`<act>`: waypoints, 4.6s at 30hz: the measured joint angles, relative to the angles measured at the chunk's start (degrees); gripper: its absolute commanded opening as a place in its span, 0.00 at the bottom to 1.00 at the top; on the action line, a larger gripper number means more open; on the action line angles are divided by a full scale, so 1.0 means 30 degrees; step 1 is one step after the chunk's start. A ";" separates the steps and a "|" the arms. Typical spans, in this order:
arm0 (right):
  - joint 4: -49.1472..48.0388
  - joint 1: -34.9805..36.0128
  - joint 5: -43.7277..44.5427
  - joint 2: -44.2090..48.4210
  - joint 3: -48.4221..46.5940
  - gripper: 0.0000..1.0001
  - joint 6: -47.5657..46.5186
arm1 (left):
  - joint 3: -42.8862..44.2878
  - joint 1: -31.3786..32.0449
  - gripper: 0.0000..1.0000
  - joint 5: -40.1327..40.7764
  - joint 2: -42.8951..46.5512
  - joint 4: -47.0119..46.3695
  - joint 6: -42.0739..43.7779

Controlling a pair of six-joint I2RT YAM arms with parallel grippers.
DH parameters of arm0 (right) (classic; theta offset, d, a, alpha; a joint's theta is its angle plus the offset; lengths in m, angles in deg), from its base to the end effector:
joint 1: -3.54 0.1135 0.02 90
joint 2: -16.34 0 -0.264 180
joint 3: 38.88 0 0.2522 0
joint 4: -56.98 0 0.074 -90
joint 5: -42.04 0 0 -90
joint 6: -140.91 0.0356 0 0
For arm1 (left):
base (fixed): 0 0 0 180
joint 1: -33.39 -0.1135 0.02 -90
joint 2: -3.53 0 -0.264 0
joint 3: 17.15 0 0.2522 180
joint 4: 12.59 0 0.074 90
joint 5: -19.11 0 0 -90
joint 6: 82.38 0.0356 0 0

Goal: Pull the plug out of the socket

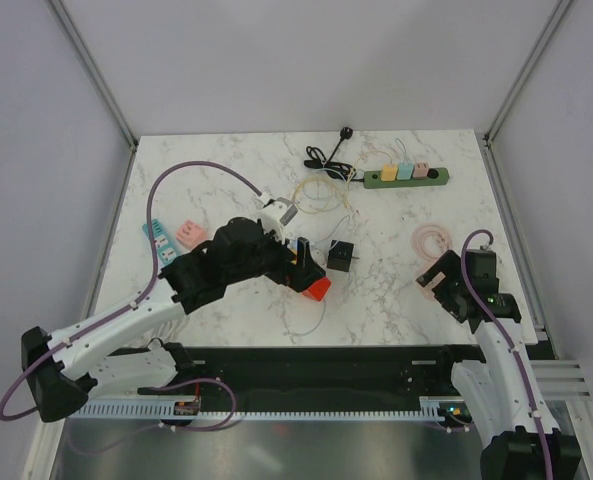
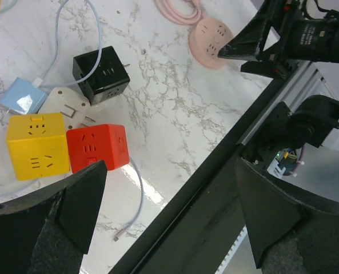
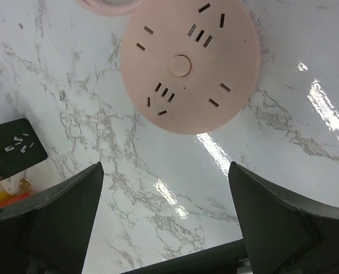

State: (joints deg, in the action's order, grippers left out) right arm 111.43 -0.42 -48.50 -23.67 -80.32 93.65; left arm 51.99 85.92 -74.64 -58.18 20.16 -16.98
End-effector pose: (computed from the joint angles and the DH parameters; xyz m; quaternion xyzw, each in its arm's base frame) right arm 0.1355 -0.0090 0.2020 0.3745 0.8713 0.1095 0.2977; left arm 0.1466 -0.1950 0.3317 0.2208 0.8153 -0.3549 0.4008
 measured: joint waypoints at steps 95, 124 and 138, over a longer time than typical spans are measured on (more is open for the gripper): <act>-2.0378 0.0058 0.1297 -2.4720 -1.3296 0.41 0.1596 | 0.7060 -0.6433 0.84 -0.7067 -1.7201 -1.6371 0.1807; -1.7981 0.1698 0.0029 -2.4414 -1.3974 0.50 0.2543 | 2.1223 -0.5399 0.80 -0.6360 -2.2491 -0.3701 1.4673; -1.8498 0.1370 -0.1049 -2.5135 -1.4579 0.50 0.2703 | 2.2943 -0.4838 0.98 -0.3402 -2.7481 -0.2863 1.6597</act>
State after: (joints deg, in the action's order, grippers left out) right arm 55.93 3.68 -51.64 -99.07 -124.06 101.76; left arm 120.82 71.41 -84.85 -140.63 11.57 32.81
